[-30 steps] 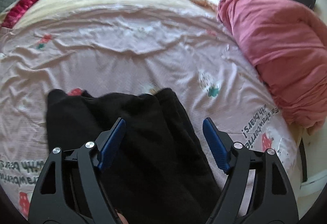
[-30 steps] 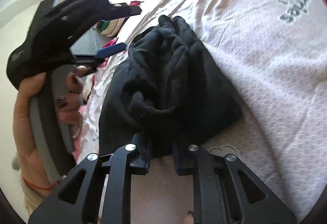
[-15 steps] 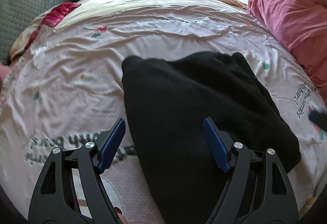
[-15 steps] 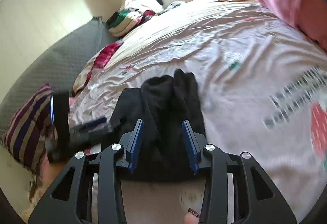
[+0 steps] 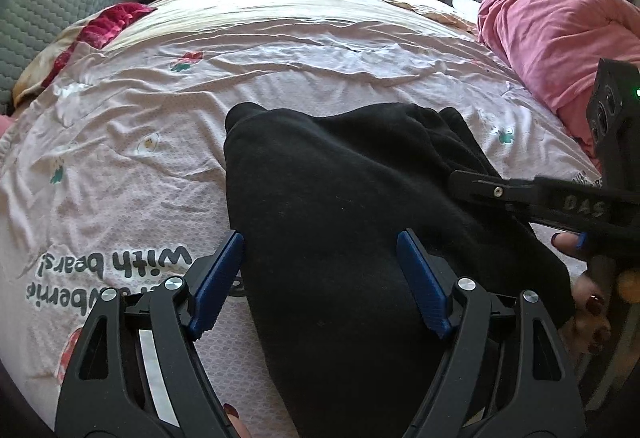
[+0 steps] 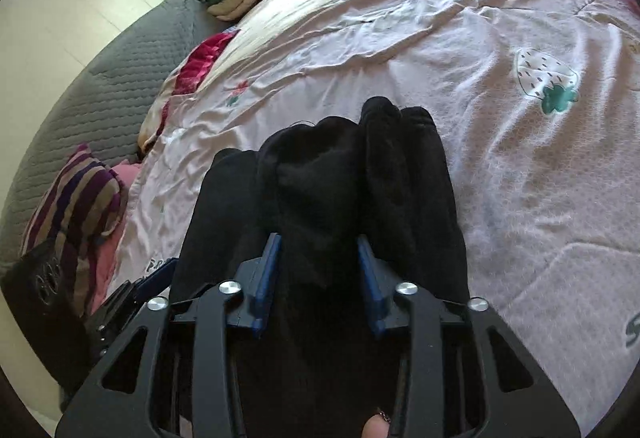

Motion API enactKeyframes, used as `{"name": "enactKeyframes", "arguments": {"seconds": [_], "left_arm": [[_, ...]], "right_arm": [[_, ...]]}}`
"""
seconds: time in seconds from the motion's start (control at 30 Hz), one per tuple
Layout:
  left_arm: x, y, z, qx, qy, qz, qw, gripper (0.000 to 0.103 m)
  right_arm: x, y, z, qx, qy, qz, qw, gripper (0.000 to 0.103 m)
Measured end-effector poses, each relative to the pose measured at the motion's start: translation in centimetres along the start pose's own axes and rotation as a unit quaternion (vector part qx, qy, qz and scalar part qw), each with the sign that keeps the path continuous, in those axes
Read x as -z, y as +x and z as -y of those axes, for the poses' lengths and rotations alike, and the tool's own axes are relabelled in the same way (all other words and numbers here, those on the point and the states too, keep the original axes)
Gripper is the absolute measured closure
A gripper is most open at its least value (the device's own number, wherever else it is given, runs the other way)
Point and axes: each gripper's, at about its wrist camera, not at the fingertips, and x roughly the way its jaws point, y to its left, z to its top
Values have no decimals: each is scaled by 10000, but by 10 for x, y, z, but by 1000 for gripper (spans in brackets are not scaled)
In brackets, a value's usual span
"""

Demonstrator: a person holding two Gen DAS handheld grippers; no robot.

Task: Fold small clothes

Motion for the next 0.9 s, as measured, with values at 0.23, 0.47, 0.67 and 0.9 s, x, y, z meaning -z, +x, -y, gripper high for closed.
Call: {"name": "enactKeyframes", "arguments": {"seconds": [0.23, 0.47, 0.67, 0.9], "left_arm": [[-4, -8, 10, 412, -39, -2, 9991, 30], [3, -6, 17, 266, 121, -56, 9996, 29], [8, -10, 10, 352, -41, -74, 9993, 29], [17, -17, 16, 290, 33, -93, 9995, 29]], "right_arm": [[4, -21, -31, 1157, -1494, 612, 9801, 91], [13, -3, -11, 1242, -1323, 278, 9830, 83], [18, -30, -1, 710, -958, 155, 9927, 73], [41, -53, 3, 168, -738, -27, 9971, 68]]}}
